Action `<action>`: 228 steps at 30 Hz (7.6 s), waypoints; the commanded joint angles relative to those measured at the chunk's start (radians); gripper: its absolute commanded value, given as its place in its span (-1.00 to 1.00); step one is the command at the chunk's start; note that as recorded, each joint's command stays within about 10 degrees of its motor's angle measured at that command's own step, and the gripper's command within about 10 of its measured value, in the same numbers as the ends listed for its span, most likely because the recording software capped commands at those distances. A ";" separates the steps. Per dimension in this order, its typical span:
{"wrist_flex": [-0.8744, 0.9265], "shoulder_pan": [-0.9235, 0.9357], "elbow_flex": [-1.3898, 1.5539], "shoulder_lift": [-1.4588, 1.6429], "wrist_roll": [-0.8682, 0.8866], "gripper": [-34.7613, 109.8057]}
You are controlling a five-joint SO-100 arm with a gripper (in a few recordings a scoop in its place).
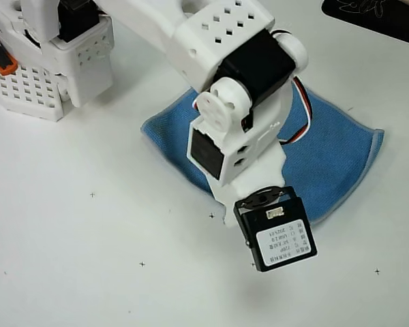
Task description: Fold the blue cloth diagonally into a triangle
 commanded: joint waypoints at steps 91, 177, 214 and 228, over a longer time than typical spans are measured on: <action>0.416 -0.172 -0.965 -0.395 -0.141 -0.52; 0.242 -0.400 -0.264 -0.175 -0.540 -0.52; 0.124 -0.612 -0.138 0.237 -0.729 -0.52; 0.035 -0.689 0.114 0.474 -0.670 -0.52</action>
